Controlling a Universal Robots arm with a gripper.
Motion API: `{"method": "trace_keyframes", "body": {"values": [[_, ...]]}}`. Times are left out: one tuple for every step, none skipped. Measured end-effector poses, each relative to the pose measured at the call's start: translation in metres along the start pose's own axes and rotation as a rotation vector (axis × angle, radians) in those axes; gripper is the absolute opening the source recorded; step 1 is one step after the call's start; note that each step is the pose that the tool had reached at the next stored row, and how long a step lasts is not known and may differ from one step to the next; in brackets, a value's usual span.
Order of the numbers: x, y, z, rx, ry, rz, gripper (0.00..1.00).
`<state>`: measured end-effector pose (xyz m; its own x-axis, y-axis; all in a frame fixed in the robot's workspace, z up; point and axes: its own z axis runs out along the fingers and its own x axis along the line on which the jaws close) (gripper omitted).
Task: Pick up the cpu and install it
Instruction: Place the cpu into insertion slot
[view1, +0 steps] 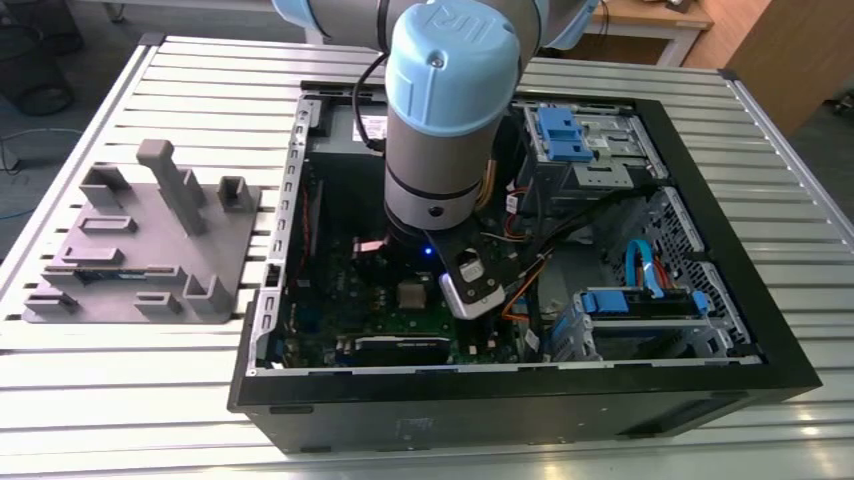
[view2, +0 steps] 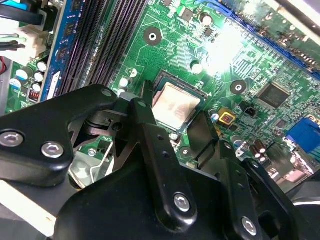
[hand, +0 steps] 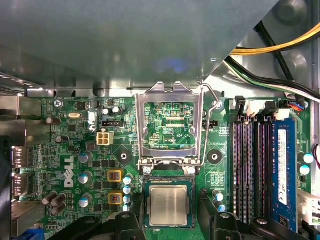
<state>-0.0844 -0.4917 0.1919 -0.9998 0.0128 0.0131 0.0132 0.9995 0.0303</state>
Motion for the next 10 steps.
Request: {"method": "trace_keyframes", "body": {"values": [[0.0,0.0,0.0,0.0001,0.0001,0.0,0.54],[0.0,0.0,0.0,0.0,0.0,0.0,0.54],[0.0,0.0,0.0002,-0.0001,-0.0001,0.0,0.54],[0.0,0.0,0.0002,-0.0002,-0.0001,0.0,0.54],[0.0,0.0,0.0002,-0.0002,-0.0001,0.0,0.54],[0.0,0.0,0.0003,-0.0001,-0.0001,0.0,0.54],[0.0,0.0,0.0003,-0.0002,-0.0001,0.0,0.53],[0.0,0.0,0.0003,-0.0002,-0.0001,0.0,0.53],[0.0,0.0,0.0004,-0.0002,-0.0001,0.0,0.46],[0.0,0.0,0.0004,-0.0002,-0.0001,0.0,0.46]]}}
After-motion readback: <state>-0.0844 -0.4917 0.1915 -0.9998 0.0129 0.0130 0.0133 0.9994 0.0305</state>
